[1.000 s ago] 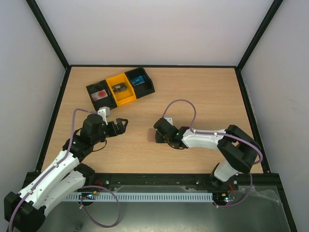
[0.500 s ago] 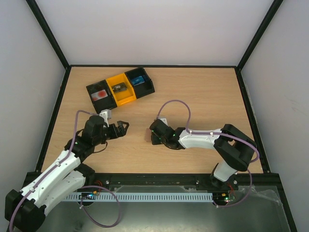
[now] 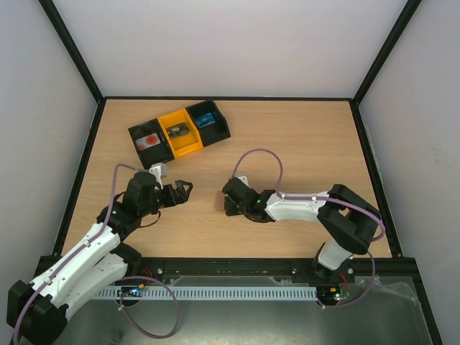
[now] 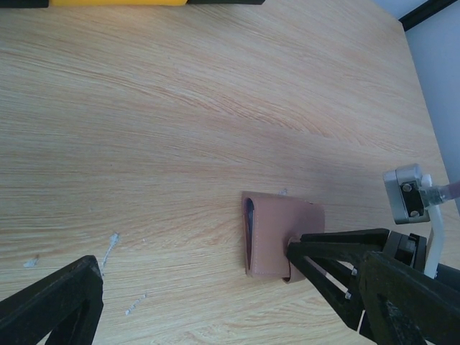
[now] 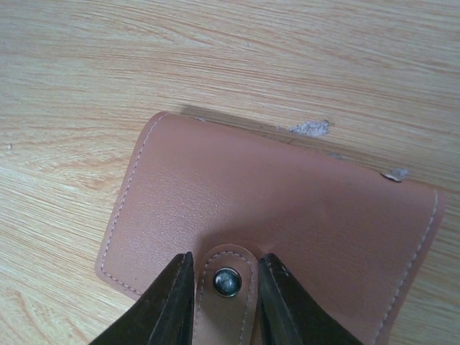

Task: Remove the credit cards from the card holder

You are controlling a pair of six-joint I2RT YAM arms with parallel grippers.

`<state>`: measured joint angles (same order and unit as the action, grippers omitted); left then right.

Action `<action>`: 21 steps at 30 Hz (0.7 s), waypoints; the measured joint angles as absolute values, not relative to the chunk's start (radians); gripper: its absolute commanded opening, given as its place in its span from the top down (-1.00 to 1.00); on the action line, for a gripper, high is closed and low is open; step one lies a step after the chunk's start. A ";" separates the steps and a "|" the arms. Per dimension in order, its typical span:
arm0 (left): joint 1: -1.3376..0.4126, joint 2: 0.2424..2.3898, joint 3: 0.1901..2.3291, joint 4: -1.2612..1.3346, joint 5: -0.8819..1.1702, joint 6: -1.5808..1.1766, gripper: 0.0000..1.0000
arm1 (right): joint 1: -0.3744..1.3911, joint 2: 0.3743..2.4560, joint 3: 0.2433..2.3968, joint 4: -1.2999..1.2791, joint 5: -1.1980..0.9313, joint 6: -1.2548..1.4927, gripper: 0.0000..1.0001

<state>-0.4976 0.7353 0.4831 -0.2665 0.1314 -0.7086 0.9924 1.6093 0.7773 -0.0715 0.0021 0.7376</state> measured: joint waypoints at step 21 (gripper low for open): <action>-0.635 0.962 0.441 -0.091 0.154 -0.752 -0.37 | 0.995 1.476 0.645 0.173 -0.134 0.612 0.95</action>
